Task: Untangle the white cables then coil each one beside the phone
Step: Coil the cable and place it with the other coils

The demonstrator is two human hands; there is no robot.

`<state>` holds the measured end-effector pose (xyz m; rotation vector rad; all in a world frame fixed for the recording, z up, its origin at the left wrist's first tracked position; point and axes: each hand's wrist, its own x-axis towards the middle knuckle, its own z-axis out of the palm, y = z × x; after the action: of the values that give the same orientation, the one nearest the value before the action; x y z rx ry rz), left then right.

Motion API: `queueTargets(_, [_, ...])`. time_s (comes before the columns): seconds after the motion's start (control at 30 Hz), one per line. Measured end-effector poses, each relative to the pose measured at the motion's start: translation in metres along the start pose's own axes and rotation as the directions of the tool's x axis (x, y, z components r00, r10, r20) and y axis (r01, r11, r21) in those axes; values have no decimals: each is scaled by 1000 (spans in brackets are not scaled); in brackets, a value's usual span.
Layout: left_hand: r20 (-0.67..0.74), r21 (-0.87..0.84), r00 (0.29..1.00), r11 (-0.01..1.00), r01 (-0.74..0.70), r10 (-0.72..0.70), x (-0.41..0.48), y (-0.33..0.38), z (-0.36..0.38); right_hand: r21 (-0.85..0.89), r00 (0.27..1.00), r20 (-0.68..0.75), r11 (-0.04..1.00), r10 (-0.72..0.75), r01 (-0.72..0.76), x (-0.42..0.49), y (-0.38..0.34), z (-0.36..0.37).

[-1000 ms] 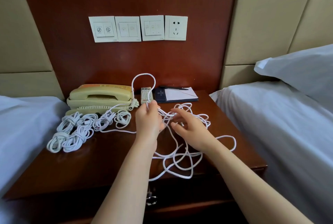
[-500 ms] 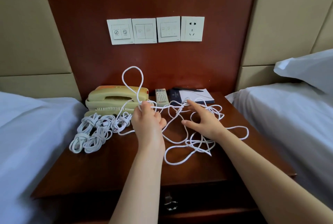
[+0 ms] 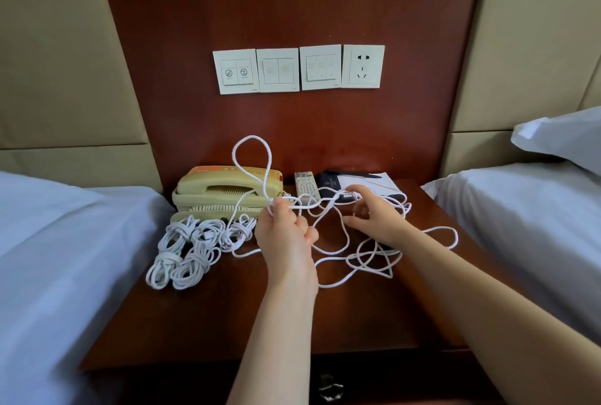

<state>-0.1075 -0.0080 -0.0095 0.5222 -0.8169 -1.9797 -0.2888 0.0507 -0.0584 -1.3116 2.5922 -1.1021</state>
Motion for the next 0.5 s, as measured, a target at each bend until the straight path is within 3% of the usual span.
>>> queueTargets(0.13, [64, -35, 996, 997, 68, -66, 3, 0, 2, -38, 969, -132, 978, -208, 205, -15, -22, 2])
queueTargets(0.2, [79, -69, 994, 994, 79, -73, 2, 1, 3, -71, 954, -124, 961, -274, 267, -27, -26, 6])
queueTargets(0.37, [79, -111, 994, 991, 78, -70, -2, 0, 2, -48, 963, -148, 974, -225, 221, -50, -25, 18])
queueTargets(0.5, [116, -47, 987, 992, 117, -111, -6, -5, 5, -49, 953, -131, 962, -273, 268, -53, -31, 23])
